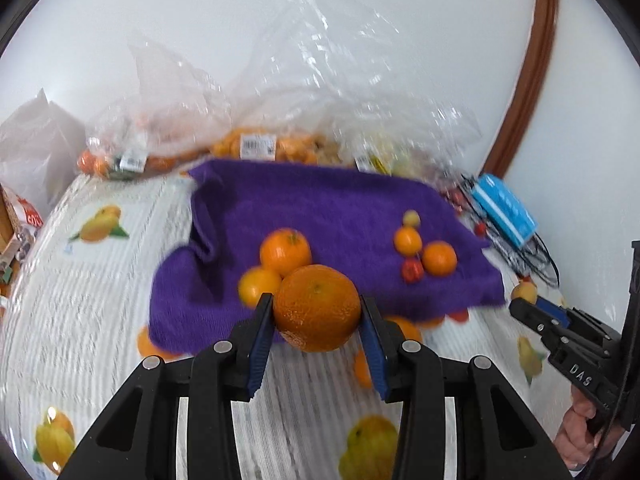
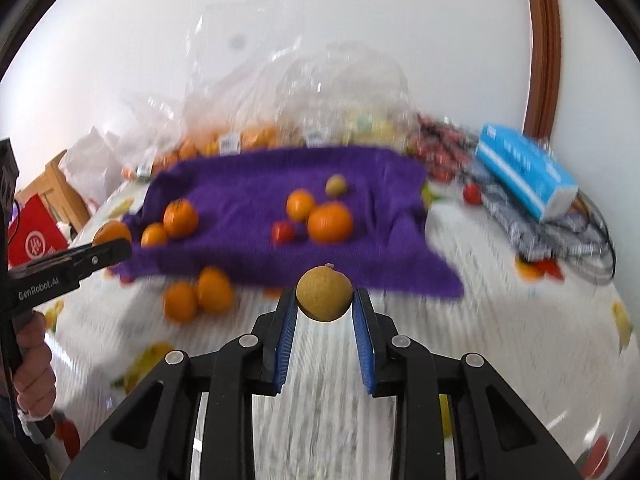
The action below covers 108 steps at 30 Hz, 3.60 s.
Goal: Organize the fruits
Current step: 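Carry the yellow fruit and the large orange over the purple towel, then lower the yellow fruit onto the towel and open the right tool, then open the left tool to set the large orange on the towel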
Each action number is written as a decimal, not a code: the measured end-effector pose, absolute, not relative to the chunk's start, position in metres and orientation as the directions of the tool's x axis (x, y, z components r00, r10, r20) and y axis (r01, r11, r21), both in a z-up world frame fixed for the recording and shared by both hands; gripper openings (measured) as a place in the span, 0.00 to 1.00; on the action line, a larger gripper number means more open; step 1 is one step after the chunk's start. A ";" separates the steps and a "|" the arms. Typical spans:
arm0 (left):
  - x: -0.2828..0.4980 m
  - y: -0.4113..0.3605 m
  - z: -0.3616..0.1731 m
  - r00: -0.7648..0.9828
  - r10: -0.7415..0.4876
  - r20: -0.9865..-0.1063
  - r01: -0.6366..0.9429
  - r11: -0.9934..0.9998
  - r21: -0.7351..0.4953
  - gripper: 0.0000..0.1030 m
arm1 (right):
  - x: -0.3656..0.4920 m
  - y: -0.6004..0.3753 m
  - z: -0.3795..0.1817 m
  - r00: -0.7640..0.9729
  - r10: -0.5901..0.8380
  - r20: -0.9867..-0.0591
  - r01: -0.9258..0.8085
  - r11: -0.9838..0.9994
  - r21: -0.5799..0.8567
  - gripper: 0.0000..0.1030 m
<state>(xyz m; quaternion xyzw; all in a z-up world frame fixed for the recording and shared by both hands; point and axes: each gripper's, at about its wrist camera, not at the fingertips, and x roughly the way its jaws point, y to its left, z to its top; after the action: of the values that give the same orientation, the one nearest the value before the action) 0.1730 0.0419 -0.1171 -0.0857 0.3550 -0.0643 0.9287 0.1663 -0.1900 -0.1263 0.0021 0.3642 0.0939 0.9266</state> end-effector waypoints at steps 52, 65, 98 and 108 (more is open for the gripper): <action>0.245 0.004 -0.148 0.738 -0.232 -0.634 0.075 0.961 -0.265 0.38 | 0.288 -0.185 -0.159 0.704 0.171 -0.690 -0.176 0.982 0.064 0.27; 0.251 0.006 -0.153 0.721 -0.232 -0.653 0.058 0.959 -0.278 0.39 | 0.288 -0.186 -0.160 0.706 0.177 -0.686 -0.178 0.982 0.071 0.28; 0.254 0.003 -0.158 0.693 -0.226 -0.684 0.048 0.962 -0.270 0.40 | 0.286 -0.189 -0.160 0.707 0.178 -0.685 -0.167 0.982 0.084 0.32; 0.251 0.006 -0.155 0.703 -0.245 -0.668 0.058 0.956 -0.289 0.45 | 0.286 -0.188 -0.161 0.707 0.169 -0.686 -0.160 0.984 0.078 0.33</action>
<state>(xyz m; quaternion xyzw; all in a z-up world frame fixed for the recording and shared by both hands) 0.2508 0.0060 -0.1548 -0.1238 0.3766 -0.0828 0.9143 0.2864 -0.1884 -0.1605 0.0063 0.3719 0.0891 0.9240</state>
